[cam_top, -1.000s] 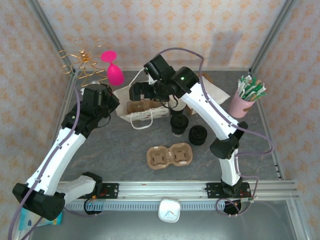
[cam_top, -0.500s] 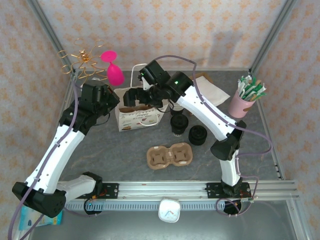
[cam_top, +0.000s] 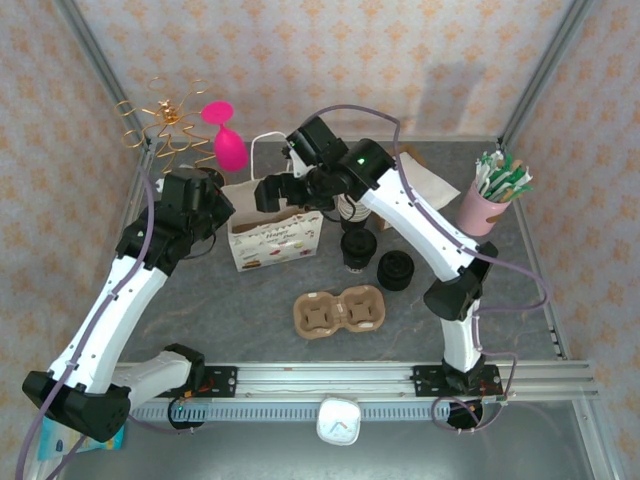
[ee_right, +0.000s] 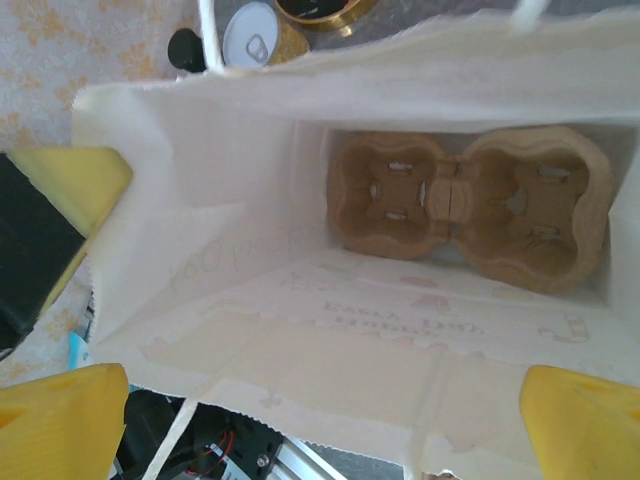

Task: Pack the takeout coffee

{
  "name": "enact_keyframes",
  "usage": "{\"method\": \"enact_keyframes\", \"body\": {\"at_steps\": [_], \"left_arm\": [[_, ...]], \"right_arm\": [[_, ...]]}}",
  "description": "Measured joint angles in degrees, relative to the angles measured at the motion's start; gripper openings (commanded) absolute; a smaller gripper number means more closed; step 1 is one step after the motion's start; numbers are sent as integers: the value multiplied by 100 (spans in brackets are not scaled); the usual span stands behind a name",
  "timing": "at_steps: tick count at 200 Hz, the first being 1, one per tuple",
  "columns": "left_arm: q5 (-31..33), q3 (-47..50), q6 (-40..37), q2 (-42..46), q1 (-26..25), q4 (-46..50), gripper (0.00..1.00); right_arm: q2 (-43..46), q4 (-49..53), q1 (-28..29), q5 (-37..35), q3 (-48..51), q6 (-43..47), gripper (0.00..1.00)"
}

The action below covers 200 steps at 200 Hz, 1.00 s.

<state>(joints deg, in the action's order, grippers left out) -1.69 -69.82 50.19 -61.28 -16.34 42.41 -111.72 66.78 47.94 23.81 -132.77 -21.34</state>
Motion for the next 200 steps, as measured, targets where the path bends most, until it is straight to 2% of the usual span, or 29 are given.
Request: {"method": "enact_keyframes", "body": {"at_steps": [21, 32, 62, 118, 165, 183, 200], "left_arm": [[28, 4, 39, 7, 0, 0, 0], [28, 4, 52, 7, 0, 0, 5], [85, 2, 33, 7, 0, 26, 38], [247, -188, -256, 20, 0, 520, 59], [374, -1163, -511, 125, -155, 1217, 61], [520, -1484, -514, 181, -584, 1480, 59], [695, -1762, -461, 173, -1207, 1711, 57]], "right_arm": [[118, -94, -116, 0, 0, -2, 100], [181, -173, -166, 0, 0, -2, 100], [354, -247, -308, -37, 0, -2, 100], [835, -262, -457, -352, 361, 44, 100], [1495, -525, -640, -433, 1580, 61, 100], [1670, -678, -787, -431, 1998, 61, 100], [1816, -807, -918, -437, 2400, 83, 100]]}}
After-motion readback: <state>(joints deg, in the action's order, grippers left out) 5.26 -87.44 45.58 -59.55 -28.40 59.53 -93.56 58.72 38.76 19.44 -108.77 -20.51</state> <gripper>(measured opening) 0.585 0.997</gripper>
